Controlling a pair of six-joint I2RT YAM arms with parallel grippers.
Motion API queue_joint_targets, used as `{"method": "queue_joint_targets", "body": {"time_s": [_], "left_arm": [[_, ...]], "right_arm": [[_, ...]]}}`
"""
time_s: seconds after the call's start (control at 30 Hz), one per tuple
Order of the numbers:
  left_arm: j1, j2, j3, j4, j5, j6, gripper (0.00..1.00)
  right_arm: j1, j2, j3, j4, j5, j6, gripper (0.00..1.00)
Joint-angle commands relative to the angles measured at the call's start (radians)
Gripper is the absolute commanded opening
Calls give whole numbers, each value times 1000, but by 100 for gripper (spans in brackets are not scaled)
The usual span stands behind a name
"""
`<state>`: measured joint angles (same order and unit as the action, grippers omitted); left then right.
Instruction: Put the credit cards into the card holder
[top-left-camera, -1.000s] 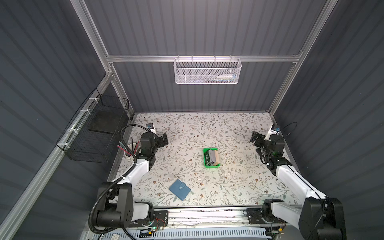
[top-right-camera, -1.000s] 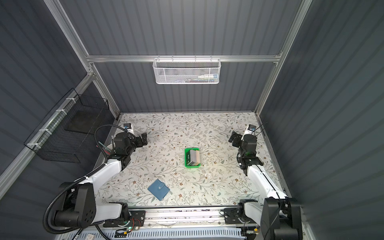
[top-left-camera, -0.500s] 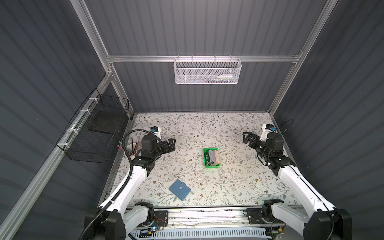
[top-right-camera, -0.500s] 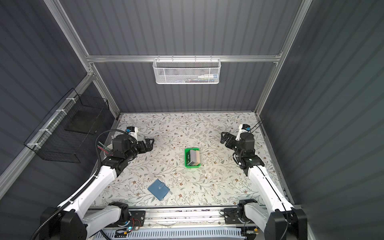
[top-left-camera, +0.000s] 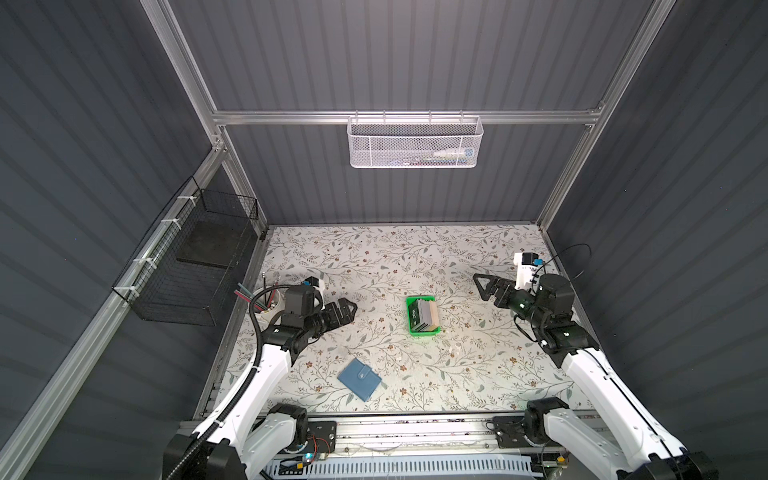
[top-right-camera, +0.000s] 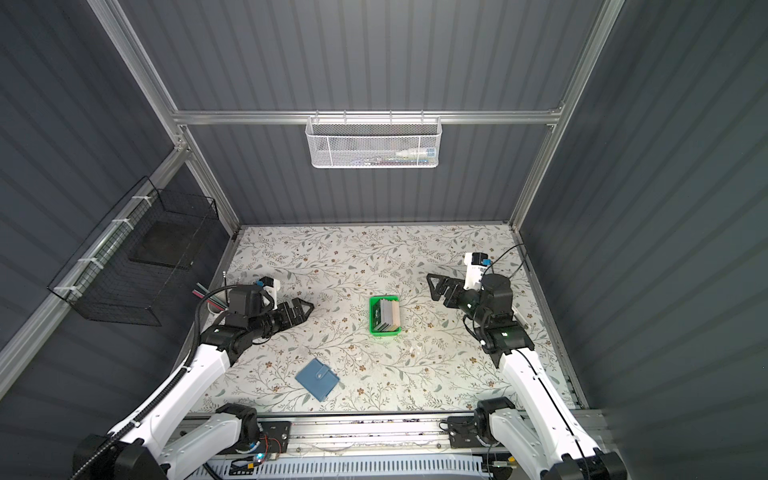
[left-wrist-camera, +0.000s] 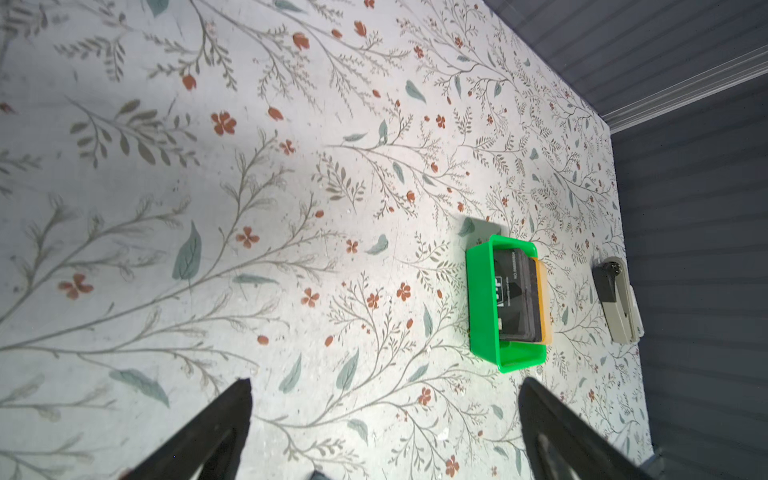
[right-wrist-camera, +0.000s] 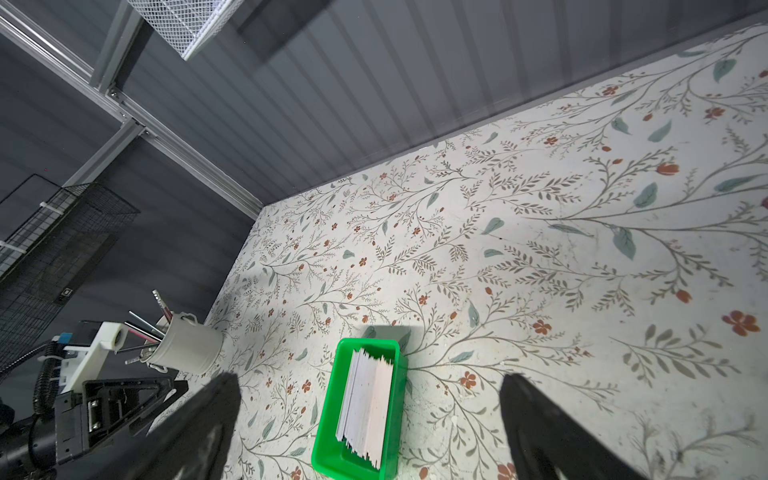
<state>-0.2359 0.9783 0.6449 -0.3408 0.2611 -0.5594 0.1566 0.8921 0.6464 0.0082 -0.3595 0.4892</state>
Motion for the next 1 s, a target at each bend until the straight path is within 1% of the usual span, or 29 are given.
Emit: {"method": "queue_joint_targets", "body": {"time_s": [0.0,0.07,0.17,0.23,0.3,0.37,0.43,0.47,0.53,0.57,0.7,0.77,0.83,0.9,0.97], "left_arm": [[-1,-53,1,-40,41,-53,100],[-1,-72,17,-52,45,-60,100],[-2,-94,49,-71,45,-57,100],[-2,-102,58,-55,20,-101,100],[-2,-99,71,-31,13,-120,100],[-2,-97,107,-56,-45,-142,100],[-2,-99,137,-89,-88,-143,100],[-2,-104,135,-71,-93,-129,100],[-2,-93,132,-39,-61,-79,100],[-2,-75,146,-62,-48,-70,100],[-1,-29,163,-147,3,-93,100],[-5,-64,121,-134,42,-92,100],[-8,-118,89,-139,40,-93,99],[-7,-144,85,-193,27,-99,99],[-16,-152,69,-225,41,-122,97]], "right_arm": [[32,-15,-6,27,-30,-25,99],[68,-20,-15,62,-40,-29,99],[111,-12,-6,60,-24,-39,99],[132,-9,-6,69,-24,-44,99],[144,-7,-5,79,-47,-43,99],[146,-1,5,79,-84,-36,99],[154,-8,5,82,-76,-34,99],[156,-10,7,81,-83,-34,99],[162,-9,10,81,-105,-35,99],[173,-8,9,81,-103,-41,99],[247,-6,18,49,-65,-74,99],[299,0,26,38,-46,-95,99],[328,15,30,36,-46,-98,99],[356,31,29,44,-30,-94,99],[376,49,17,69,-20,-98,99]]}}
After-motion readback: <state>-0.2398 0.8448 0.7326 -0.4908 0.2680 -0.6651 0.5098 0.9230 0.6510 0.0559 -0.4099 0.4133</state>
